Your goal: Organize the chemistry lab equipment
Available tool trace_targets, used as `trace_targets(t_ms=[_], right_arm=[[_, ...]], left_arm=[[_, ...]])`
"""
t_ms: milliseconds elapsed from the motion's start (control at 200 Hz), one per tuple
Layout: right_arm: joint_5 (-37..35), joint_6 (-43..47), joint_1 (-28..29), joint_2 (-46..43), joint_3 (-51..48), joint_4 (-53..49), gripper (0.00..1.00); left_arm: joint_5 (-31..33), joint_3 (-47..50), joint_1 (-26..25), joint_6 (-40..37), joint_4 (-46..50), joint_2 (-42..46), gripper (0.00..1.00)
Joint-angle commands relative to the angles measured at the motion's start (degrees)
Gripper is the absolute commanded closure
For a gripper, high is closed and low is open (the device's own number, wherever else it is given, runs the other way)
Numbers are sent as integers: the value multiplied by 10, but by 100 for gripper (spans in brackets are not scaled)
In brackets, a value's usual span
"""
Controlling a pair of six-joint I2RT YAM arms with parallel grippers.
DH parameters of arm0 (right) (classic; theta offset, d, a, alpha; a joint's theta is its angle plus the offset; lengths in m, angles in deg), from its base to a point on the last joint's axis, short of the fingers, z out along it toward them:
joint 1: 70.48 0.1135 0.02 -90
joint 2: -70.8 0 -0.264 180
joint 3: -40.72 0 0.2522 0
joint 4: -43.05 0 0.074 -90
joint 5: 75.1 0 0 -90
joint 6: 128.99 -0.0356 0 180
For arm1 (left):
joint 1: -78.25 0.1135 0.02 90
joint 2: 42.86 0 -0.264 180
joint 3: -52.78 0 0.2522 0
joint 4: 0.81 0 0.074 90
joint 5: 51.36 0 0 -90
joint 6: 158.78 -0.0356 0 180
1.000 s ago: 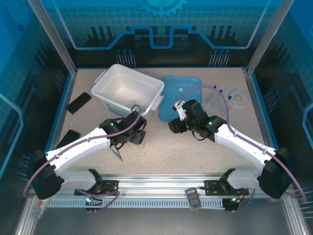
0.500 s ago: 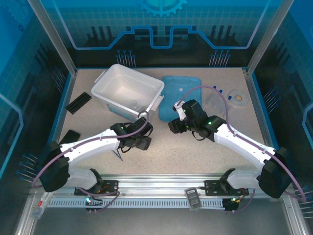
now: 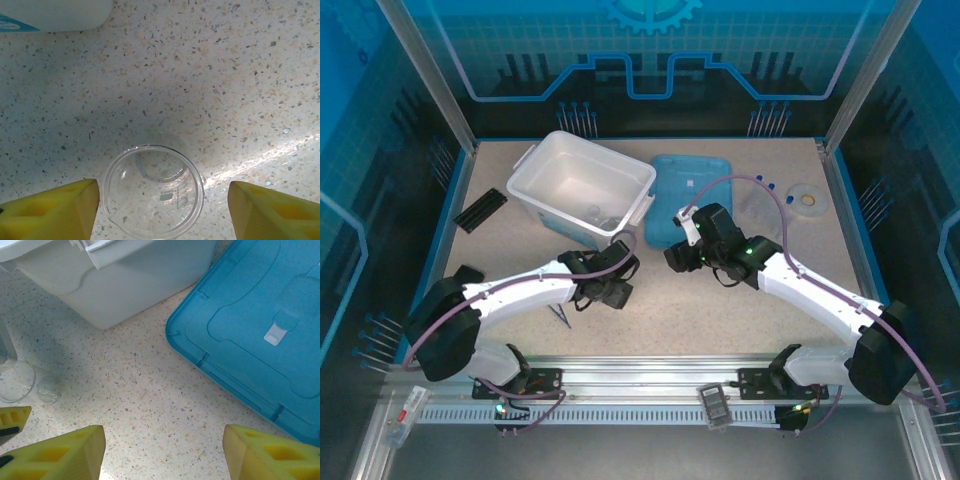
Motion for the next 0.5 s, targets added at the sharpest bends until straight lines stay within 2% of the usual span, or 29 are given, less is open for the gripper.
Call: trace_targets(t_ms=[0,330,495], right_arm=[[-7,-6,-10,5,6,1,35],[-8,-5,-10,5,8,0,35],[-8,-5,-10,4,7,1,35]], left_arm=[[18,-5,-3,-17,-5,-14,30],[23,-14,-2,-20,-9,-28,31],[23,-19,-2,-22,-5,-37,35]])
